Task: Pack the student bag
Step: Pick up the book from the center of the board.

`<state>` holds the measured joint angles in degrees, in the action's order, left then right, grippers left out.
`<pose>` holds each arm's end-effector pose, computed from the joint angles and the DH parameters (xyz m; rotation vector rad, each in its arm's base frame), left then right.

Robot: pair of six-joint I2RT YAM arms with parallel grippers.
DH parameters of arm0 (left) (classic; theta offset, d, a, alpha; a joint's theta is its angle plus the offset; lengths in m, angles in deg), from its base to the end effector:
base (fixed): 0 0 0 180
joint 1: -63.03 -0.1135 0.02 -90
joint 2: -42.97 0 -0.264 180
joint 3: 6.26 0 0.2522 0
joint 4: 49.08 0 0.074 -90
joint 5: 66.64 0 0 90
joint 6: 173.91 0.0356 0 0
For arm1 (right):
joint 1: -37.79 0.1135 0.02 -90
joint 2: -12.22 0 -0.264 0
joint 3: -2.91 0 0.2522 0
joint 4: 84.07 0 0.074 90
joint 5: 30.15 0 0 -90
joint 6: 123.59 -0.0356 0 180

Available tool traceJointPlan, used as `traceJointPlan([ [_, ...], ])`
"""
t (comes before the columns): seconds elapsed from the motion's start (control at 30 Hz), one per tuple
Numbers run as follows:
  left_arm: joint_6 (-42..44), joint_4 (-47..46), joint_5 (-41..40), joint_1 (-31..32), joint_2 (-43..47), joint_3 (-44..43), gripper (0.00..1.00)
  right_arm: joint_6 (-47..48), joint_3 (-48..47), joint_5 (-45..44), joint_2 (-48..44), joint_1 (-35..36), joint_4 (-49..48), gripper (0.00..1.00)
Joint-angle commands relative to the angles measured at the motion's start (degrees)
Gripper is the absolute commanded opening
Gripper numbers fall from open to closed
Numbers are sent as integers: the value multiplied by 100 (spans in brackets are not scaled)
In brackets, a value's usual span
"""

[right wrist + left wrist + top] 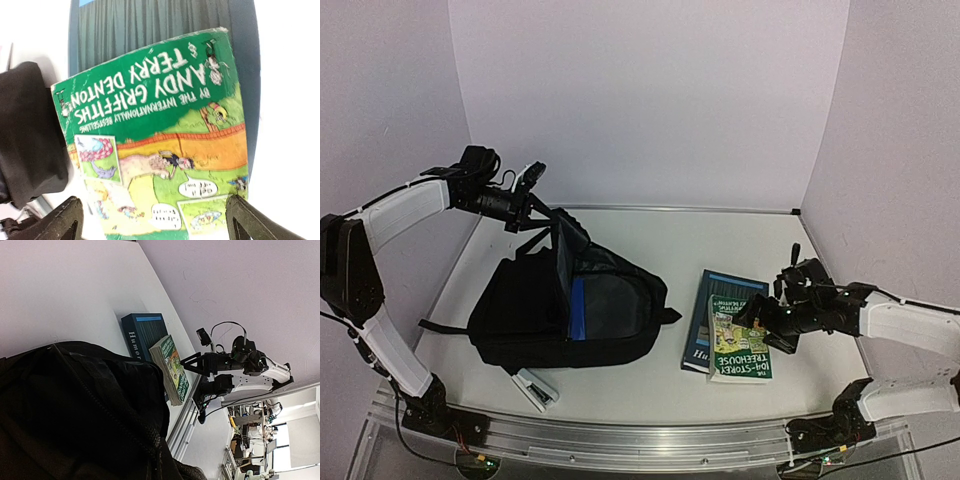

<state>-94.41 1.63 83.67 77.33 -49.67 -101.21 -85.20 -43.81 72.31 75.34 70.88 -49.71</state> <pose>0.3267 -0.1152 0.3189 0.5736 2.2429 -1.4671 0.1729 0.1218 0.1935 0.3245 2.6312 0.8499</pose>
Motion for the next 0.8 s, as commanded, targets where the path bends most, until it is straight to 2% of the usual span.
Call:
traceJointPlan([
  [0.0,36,-272,94,-32,57,-37,0,-433,579,547,-480,-39,27,98],
  [0.23,22,-285,121,-27,48,-37,0,-962,957,215,-1289,-47,336,98],
  [0.37,6,-302,137,-29,26,-28,0,-888,551,-404,-1536,-42,1138,98],
  [0.5,-22,-307,176,-30,6,-37,0,-701,128,-928,-1388,-42,1823,98],
  [0.77,-31,-314,183,-33,9,-42,0,-581,559,-158,-1191,-40,1356,98],
])
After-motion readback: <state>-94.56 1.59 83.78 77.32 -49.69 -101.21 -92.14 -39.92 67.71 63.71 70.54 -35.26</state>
